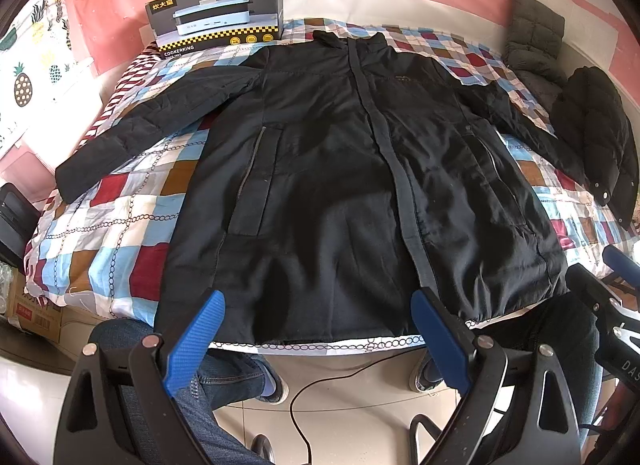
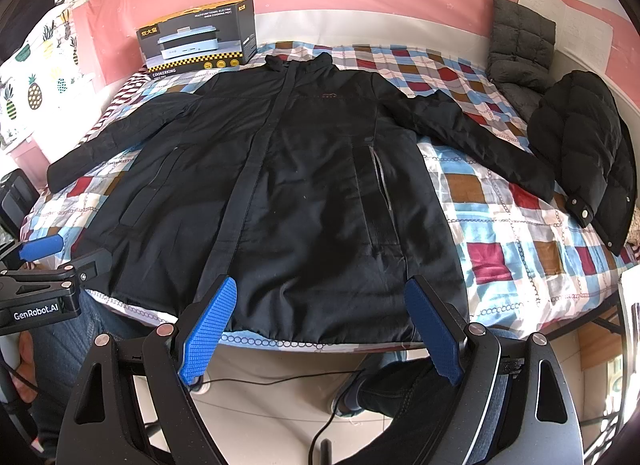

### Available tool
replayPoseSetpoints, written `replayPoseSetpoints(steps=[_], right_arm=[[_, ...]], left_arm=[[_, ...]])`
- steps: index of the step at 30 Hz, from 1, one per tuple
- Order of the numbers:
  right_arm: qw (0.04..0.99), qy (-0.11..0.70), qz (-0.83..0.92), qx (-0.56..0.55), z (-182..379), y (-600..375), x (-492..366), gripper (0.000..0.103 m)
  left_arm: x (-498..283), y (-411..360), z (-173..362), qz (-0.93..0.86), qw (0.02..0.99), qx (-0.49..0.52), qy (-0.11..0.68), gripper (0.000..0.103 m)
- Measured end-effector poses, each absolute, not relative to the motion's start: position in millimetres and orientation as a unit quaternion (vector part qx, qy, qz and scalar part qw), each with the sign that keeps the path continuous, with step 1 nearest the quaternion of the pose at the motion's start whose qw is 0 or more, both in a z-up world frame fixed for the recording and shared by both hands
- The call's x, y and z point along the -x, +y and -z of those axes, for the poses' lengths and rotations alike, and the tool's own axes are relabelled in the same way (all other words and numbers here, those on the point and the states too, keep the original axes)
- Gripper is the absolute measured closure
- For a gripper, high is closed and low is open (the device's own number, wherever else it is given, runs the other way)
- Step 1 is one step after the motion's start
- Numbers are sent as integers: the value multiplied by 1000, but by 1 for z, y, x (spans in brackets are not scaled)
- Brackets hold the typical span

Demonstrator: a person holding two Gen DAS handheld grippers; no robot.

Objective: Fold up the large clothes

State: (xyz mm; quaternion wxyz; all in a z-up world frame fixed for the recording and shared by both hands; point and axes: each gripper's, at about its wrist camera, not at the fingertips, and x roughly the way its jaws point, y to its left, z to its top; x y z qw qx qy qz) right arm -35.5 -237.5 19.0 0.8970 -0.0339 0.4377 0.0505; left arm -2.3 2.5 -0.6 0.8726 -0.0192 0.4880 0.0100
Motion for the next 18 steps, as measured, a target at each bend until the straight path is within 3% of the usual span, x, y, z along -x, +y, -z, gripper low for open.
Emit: replayPoseSetpoints(steps=[18], right_arm=[[897,437,-51,34,-21,-236,34,17]], left_arm=[[2,1,0,-10,873,19,488,7]])
